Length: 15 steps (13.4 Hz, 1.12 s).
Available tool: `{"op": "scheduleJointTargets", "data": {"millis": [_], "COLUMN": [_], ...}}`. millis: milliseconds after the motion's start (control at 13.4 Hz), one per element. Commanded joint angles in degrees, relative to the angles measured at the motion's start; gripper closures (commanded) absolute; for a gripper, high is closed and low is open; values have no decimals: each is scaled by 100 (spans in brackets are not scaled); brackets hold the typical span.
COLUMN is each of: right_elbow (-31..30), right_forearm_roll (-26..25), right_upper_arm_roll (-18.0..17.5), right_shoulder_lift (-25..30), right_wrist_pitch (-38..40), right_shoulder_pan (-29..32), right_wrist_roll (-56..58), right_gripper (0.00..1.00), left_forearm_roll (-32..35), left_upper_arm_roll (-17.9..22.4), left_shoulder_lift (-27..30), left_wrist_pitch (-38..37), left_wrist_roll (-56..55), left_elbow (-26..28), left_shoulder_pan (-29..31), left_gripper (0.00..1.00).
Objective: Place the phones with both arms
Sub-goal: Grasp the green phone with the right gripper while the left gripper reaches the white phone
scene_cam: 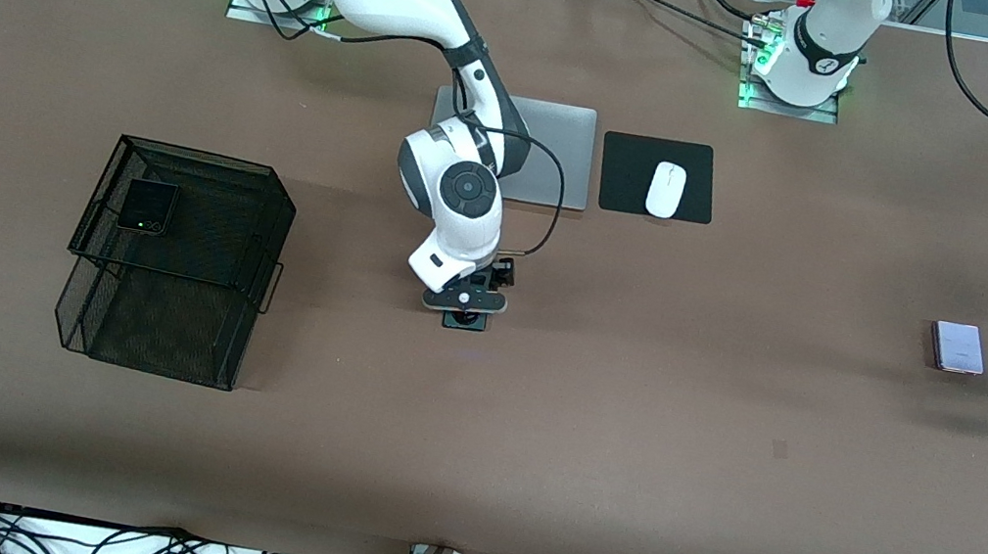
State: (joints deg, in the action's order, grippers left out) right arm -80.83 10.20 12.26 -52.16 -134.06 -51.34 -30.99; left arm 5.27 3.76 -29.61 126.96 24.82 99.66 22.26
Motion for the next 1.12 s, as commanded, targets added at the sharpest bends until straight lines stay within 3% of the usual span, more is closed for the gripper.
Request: {"op": "scheduleJointTargets", "data": {"millis": [0,75,149,224,298,522,1043], "right_elbow": [41,23,23,23,23,23,-204], "right_forearm_roll": [-88,-97,-88,-80,-79,-106,-141], "right_upper_arm_roll": [22,22,22,30,39,310,1988], "right_shoulder_lift": [-93,-93,-76,-67,-41,318,2216], "right_wrist_pitch": [-146,-217,-217,-218,-209,149,2716], "right_shoulder_pan": [-69,-69,-69,-69,-51,-60,-86], "right_wrist_roll": [-57,-65,-65,-74,-109,-241,697], "right_gripper": [2,29,65,86,97,100,100], "left_forearm_roll": [-472,-683,-712,-712,-703,-703,-686], "left_upper_arm_roll": [-86,-86,-86,-86,-86,-86,-86], "left_shoulder_lift": [245,280,289,324,333,333,255], "left_wrist_pitch": [469,653,811,1030,1241,1481,1753], "left_wrist_roll": [-38,-38,-38,-38,31,49,453], "left_elbow": [746,966,1159,1361,1529,1732,1917], "left_shoulder_pan": [181,235,244,313,384,437,446], "left_gripper": [0,0,0,0,0,0,0]}}
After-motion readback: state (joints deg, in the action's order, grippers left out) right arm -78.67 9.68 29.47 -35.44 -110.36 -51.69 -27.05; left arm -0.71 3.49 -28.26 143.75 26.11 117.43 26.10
